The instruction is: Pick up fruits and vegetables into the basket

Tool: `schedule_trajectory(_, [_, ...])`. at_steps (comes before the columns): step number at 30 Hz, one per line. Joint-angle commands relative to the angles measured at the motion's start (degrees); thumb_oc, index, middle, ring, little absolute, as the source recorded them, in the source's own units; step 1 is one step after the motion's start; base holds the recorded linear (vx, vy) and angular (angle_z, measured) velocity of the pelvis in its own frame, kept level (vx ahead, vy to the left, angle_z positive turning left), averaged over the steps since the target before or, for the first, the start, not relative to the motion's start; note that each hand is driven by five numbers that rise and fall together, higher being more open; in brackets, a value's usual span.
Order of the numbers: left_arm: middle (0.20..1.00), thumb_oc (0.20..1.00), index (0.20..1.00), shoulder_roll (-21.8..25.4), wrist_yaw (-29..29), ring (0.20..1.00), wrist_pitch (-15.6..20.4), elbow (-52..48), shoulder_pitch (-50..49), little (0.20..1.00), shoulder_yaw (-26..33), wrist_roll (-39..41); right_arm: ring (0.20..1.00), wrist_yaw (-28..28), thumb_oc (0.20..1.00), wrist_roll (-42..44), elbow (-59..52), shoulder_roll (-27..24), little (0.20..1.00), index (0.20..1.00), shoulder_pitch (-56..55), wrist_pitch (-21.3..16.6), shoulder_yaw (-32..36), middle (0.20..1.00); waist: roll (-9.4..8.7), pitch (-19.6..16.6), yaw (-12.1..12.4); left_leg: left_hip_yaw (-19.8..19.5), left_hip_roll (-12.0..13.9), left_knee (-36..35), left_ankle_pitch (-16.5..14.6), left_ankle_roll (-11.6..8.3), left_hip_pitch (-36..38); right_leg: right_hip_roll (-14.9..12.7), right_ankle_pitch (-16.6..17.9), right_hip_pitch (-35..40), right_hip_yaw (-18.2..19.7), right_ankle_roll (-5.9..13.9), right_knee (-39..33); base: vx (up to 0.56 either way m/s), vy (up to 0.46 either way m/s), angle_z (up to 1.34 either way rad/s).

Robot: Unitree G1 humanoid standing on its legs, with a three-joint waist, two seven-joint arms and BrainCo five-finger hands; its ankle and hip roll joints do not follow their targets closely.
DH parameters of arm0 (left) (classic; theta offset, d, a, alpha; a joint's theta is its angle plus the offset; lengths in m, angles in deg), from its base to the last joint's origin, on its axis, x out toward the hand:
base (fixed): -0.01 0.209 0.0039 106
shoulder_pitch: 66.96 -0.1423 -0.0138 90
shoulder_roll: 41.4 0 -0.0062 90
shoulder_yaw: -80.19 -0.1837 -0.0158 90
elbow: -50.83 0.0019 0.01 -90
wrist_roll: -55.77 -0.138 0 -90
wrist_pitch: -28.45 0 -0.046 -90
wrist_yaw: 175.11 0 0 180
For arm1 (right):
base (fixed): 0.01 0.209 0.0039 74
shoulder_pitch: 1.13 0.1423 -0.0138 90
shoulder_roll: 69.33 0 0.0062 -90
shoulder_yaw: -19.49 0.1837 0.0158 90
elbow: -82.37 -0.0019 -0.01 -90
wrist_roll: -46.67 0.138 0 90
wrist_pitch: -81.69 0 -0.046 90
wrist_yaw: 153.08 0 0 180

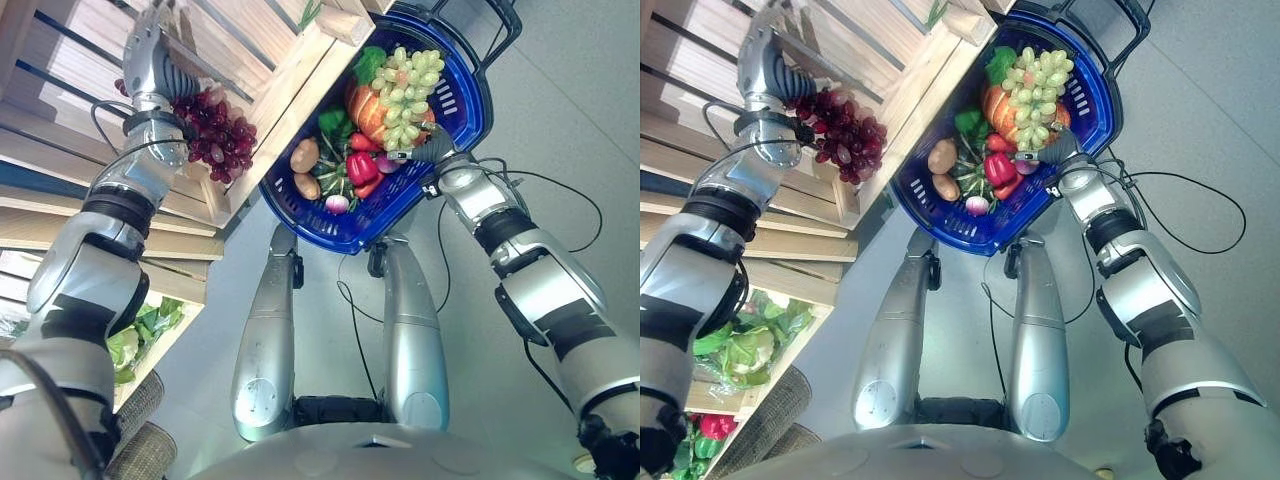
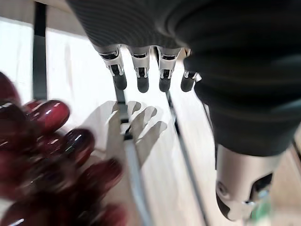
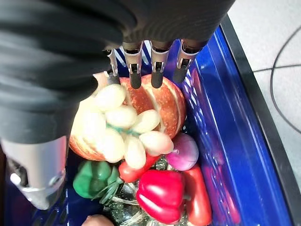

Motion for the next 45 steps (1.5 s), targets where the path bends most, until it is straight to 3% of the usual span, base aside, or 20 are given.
schedule_trajectory(1, [1.0, 1.0, 1.0, -0.2, 4.1, 1.0, 0.0, 2.5, -0.2, 1.0, 1.3, -5.6, 1.0, 1.7, 1.0, -2.0, -1.2, -5.1, 1.0, 1.0, 0.2, -0.8, -1.7, 1.0, 6.46, -2.4, -2.0, 2.8, -2.4, 9.3, -7.6, 0.96, -1.9, 1.7, 6.1, 3.8, -1.2, 4.96, -11.4, -0.01, 0.052, 0.01])
schedule_trajectory(5, [1.0, 1.0, 1.0, -0.2, 4.7, 1.0, 0.0, 2.4, -0.3, 1.0, 1.1, -5.9, 1.0, 1.8, 1.0, -2.1, -1.2, -5.2, 1.0, 1.0, 0.1, -1.0, -1.6, 1.0, 6.48, -2.4, -2.1, 2.9, -2.4, 9.3, -7.6, 0.95, -1.9, 1.7, 6.1, 3.8, -1.2, 4.97, -11.4, 0.0, 0.001, -0.02])
schedule_trajectory(7, [1.0, 1.0, 1.0, 0.1, 8.8, 1.0, 0.6, 3.3, -0.7, 1.0, -2.2, -7.1, 1.0, 3.4, 1.0, -2.8, -1.3, -6.5, 1.0, 1.0, -0.2, -2.1, -1.1, 1.0, 6.93, -2.4, -2.7, 3.3, -2.3, 9.1, -7.6, 0.99, -1.9, 1.7, 6.4, 3.5, -0.9, 5.09, -11.7, -0.02, 0.079, 0.01])
schedule_trajectory(11, [1.0, 1.0, 1.0, -0.3, 14.9, 1.0, 1.5, 5.2, -3.2, 1.0, -7.7, -11.2, 1.0, 6.7, 1.0, -1.6, -2.7, -7.8, 1.0, 1.0, -0.8, -8.0, 0.3, 1.0, 7.35, -2.4, -3.8, 4.1, -2.2, 8.5, -7.5, 0.89, -1.6, 1.9, 6.9, 3.5, -0.2, 5.28, -12.6, -0.01, 0.069, 0.01])
schedule_trajectory(24, [1.0, 1.0, 1.0, 0.3, 17.5, 1.0, 1.5, 5.8, -5.2, 1.0, -10.8, -15.5, 1.0, 15.8, 1.0, -2.5, -12.0, -9.6, 1.0, 1.0, -4.1, -13.3, 2.0, 1.0, 6.69, -2.4, -4.8, 4.5, -1.8, 7.8, -7.5, 1.02, -1.7, 2.2, 7.4, 3.5, 0.2, 5.7, -13.7, -0.01, 0.004, -0.01])
schedule_trajectory(26, [1.0, 1.0, 1.0, 0.9, 18.7, 1.0, 0.6, 5.3, -6.3, 1.0, -11.6, -17.6, 1.0, 22.5, 1.0, -2.6, -14.8, -10.6, 1.0, 1.0, -5.9, -15.6, 3.6, 1.0, 6.63, -2.4, -5.3, 4.5, -1.8, 7.6, -7.7, 1.09, -1.4, 2.4, 7.4, 3.6, 0.5, 5.84, -13.8, 0.0, 0.0, 0.0])
schedule_trajectory(34, [1.0, 1.0, 1.0, 0.9, 18.0, 1.0, 0.2, 6.6, -9.4, 1.0, -11.9, -21.4, 1.0, 33.2, 1.0, -2.2, -13.0, -11.8, 1.0, 1.0, -8.2, -20.0, 9.5, 1.0, 6.9, -2.4, -5.9, 4.6, -1.7, 7.4, -8.2, 1.29, -1.3, 2.5, 7.4, 3.7, 1.0, 5.98, -14.2, 0.0, 0.008, -0.01])
schedule_trajectory(45, [1.0, 1.0, 1.0, 2.0, 20.2, 1.0, -1.5, 9.0, -9.9, 1.0, -14.2, -30.0, 1.0, 35.5, 1.0, 3.6, -1.5, -13.0, 1.0, 1.0, -7.1, -22.2, 14.3, 1.0, 6.17, -2.4, -4.9, 3.7, -1.4, 8.5, -8.9, 1.99, -3.1, 2.7, 7.8, 2.9, 0.5, 6.09, -14.5, 0.0, -0.009, -0.02])
